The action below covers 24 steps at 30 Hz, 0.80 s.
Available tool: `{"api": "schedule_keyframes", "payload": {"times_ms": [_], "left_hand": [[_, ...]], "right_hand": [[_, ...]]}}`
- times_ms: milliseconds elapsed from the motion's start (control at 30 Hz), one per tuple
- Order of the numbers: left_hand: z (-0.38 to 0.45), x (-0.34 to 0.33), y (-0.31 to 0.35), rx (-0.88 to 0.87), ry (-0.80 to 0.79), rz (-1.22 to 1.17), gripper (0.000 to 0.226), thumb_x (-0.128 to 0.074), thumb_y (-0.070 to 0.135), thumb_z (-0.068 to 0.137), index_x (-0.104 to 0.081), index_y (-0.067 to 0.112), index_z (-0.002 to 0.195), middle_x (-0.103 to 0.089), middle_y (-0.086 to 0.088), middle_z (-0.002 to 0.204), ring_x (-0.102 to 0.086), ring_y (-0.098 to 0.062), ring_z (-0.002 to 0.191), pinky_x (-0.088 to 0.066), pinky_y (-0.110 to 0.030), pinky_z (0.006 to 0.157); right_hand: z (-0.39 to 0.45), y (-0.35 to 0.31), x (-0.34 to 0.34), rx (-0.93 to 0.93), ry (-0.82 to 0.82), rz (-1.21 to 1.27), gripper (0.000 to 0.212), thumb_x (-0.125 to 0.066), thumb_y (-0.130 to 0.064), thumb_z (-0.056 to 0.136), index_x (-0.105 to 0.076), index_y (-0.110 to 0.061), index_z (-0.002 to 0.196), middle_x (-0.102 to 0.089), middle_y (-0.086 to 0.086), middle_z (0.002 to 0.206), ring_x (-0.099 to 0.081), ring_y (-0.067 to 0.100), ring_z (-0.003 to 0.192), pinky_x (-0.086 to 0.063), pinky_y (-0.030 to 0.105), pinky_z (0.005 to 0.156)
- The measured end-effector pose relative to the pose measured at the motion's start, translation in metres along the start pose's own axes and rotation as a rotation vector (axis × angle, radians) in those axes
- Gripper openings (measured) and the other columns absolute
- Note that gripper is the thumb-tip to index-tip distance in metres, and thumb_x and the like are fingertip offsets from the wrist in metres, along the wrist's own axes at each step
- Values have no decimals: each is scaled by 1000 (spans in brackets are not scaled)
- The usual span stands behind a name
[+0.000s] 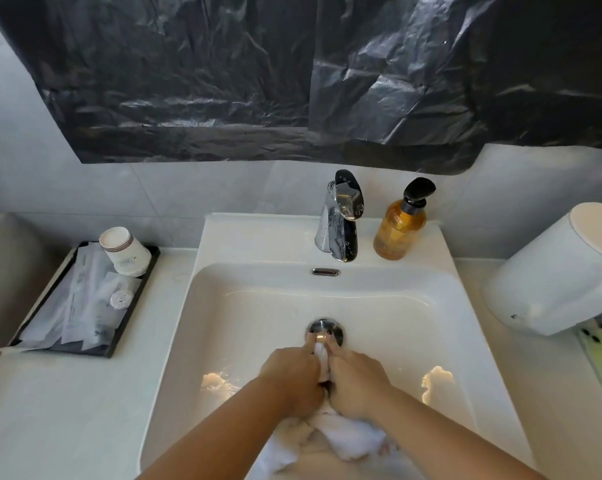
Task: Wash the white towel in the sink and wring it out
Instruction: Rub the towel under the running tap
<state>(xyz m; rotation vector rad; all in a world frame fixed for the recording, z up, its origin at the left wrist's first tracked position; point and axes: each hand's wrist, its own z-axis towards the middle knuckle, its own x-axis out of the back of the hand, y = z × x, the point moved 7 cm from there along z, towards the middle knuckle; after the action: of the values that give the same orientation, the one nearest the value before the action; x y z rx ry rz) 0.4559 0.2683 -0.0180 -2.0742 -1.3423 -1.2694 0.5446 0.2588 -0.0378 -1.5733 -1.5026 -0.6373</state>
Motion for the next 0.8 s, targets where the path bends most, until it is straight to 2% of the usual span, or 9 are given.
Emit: {"api": "schedule_keyframes", "payload": {"times_ms": [100, 167, 333, 500, 567, 633, 700, 767, 800], "left_hand": [[8, 4, 4, -24, -13, 69, 46, -48, 26, 90, -41, 8, 131, -49, -16, 138, -61, -34, 103, -44, -38, 78], [13, 9, 8, -45, -11, 120, 43, -50, 27, 88, -47, 6, 126, -58, -14, 121, -62, -33, 100, -45, -37, 76], [16, 12, 9, -54, -43, 80, 36, -52, 22, 86, -52, 10, 119, -57, -14, 119, -61, -32, 102, -43, -35, 76], [11, -3, -1, -17, 46, -125, 43, -49, 22, 82, -46, 15, 124, -60, -6, 116, -63, -28, 97, -44, -33, 73], [8, -10, -9, 37, 100, -223, 52, -47, 27, 82, -41, 19, 133, -61, -3, 118, -63, -26, 99, -44, -32, 74], [2, -12, -16, 122, 181, -309, 56, -44, 33, 80, -41, 25, 136, -64, 3, 120, -64, -25, 100, -47, -32, 77], [-10, -11, -18, 172, 296, -359, 41, -43, 35, 82, -55, 27, 121, -61, 18, 122, -65, -22, 100, -48, -30, 78], [-32, -10, -21, 224, 437, -430, 26, -47, 36, 88, -62, 27, 107, -46, 33, 127, -65, -21, 100, -46, -28, 76], [-44, -11, -24, 260, 516, -488, 21, -49, 35, 89, -63, 25, 102, -50, 32, 123, -65, -21, 96, -44, -27, 71]], "right_hand": [[1, 4, 7, -12, -16, 33, 85, -52, -30, 85, -8, -19, 156, -61, 9, 121, -60, 32, 102, -39, 31, 69], [2, 6, 12, -22, -31, 31, 85, -52, -30, 85, -8, -20, 157, -61, 11, 119, -60, 32, 104, -37, 31, 69], [3, 4, 15, -32, -53, 56, 80, -54, -28, 85, -15, -22, 155, -63, 10, 114, -62, 31, 100, -34, 29, 61], [8, 6, 2, -80, -60, 89, 88, -53, -24, 83, -4, -28, 156, -61, 6, 124, -59, 28, 106, -38, 30, 71], [11, 11, -4, -61, -60, 129, 84, -51, -27, 83, -8, -31, 155, -54, 2, 137, -59, 28, 109, -41, 30, 74], [7, 9, -8, 55, -20, 190, 67, -47, -31, 90, -23, -33, 153, -33, -7, 156, -56, 25, 115, -44, 30, 80], [-11, 5, -6, 125, 92, 326, 52, -46, -32, 97, -33, -44, 147, -19, -26, 155, -52, 14, 122, -45, 28, 89], [-31, 12, -8, 65, 243, 461, 43, -49, -33, 97, -45, -51, 135, -41, -32, 140, -56, 8, 113, -47, 26, 88], [-37, 19, -11, 9, 299, 512, 38, -51, -30, 95, -53, -48, 129, -58, -24, 128, -61, 11, 105, -50, 29, 85]]}}
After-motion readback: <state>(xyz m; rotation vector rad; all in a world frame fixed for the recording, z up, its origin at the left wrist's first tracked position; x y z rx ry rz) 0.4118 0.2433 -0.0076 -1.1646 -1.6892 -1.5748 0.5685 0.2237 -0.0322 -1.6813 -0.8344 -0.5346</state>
